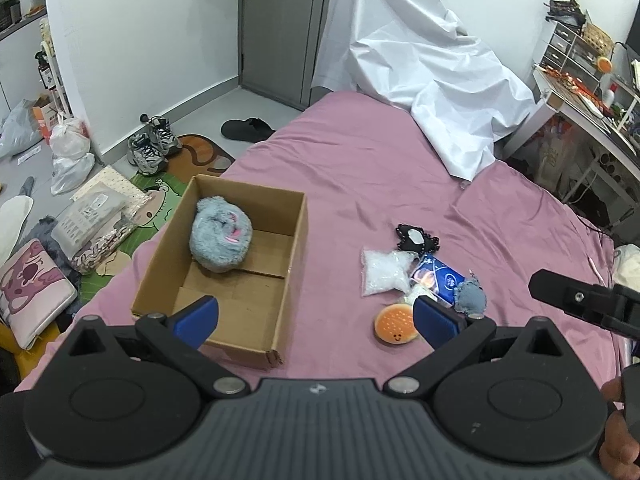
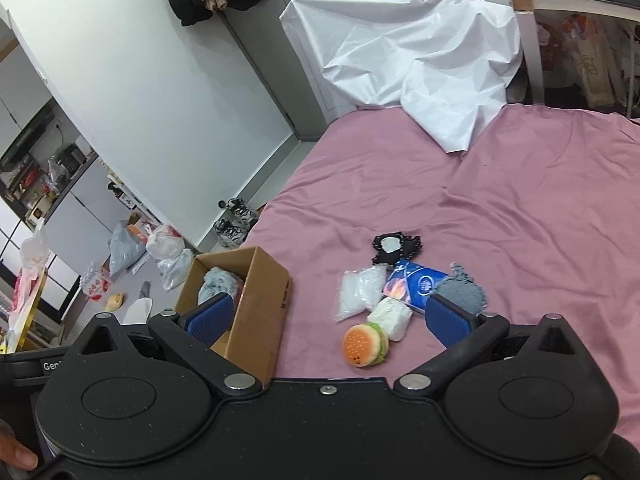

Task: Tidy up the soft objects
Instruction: 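Move the left tool to the orange burger plush and close on it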

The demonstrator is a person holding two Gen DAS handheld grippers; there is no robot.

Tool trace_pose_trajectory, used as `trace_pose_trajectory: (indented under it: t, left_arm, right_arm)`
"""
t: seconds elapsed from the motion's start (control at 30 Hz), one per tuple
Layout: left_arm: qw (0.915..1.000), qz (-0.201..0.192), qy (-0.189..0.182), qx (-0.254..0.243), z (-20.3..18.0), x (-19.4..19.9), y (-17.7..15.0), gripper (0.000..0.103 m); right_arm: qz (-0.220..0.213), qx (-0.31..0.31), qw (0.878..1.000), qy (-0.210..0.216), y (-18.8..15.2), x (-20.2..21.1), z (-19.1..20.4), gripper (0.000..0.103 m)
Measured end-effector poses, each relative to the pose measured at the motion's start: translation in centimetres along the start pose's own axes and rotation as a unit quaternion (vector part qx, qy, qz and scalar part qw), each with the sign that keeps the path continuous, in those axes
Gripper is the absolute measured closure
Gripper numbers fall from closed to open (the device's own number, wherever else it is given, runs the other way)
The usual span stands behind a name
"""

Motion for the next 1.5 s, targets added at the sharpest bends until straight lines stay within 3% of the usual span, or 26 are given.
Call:
trace_pose_trajectory:
  t: [0.4, 0.63, 1.5]
  left_arm:
    - [0.9997, 0.018, 0.006, -0.013, -1.9, -1.0, -1.2, 0.001]
    - [0.9992, 0.035, 0.016, -0.011, -2.5, -3.2, -2.1, 0.001]
    - [0.9958, 0.089, -0.002, 0.021, -6.1, -11.5, -5.5, 0.003]
  right_arm:
    - [0.013, -0.027, 0.999, -0.024, -0.8, -1.1, -2.9, 0.000]
    - [0.016, -0.039, 0.998, -0.036, -1.5, -1.7, -4.3, 0.000]
    - [0.049, -0.101, 0.992, -0.055, -3.1, -5.4, -8.1, 0.000]
Point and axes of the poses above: each gripper's, at about its wrist camera, not at the fingertips, and x roughly against the way its jaws point, z to its left, y to its top, the point moved 8 cm from there along -x, roughly the way its jaws point, and after that the axes turned 8 degrees about -z, right-handed, at the moved point
